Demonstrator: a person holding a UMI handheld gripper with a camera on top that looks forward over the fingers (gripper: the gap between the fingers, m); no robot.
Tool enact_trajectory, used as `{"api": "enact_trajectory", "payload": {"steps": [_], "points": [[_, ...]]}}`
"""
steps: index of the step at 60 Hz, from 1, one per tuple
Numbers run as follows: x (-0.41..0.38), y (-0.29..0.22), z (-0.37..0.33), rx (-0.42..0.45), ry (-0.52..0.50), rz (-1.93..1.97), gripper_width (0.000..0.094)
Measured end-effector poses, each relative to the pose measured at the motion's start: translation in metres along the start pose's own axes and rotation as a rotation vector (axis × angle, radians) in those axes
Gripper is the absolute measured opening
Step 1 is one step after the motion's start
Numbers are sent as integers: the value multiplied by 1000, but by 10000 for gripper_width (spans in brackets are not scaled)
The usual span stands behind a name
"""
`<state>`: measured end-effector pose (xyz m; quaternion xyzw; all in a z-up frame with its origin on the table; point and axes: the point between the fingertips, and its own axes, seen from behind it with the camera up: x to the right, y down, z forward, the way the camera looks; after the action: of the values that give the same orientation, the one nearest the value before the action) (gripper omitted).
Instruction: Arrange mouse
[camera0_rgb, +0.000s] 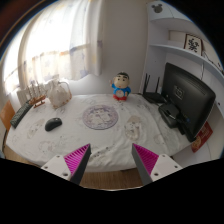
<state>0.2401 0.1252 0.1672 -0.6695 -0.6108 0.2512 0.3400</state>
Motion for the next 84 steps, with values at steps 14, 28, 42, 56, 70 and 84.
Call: {"api": "enact_trajectory", "payload": {"steps": [14,28,42,56,70,84], "points": [[-64,5,10,-14,-65,14,858],[-165,2,6,4,-130,-36,858],[-287,7,9,34,-209,-66,856],[-355,17,46,60,-196,-66,854],[-374,12,107,101,-160,-38,855],[-386,14,180,61,-154,-20,856]]}}
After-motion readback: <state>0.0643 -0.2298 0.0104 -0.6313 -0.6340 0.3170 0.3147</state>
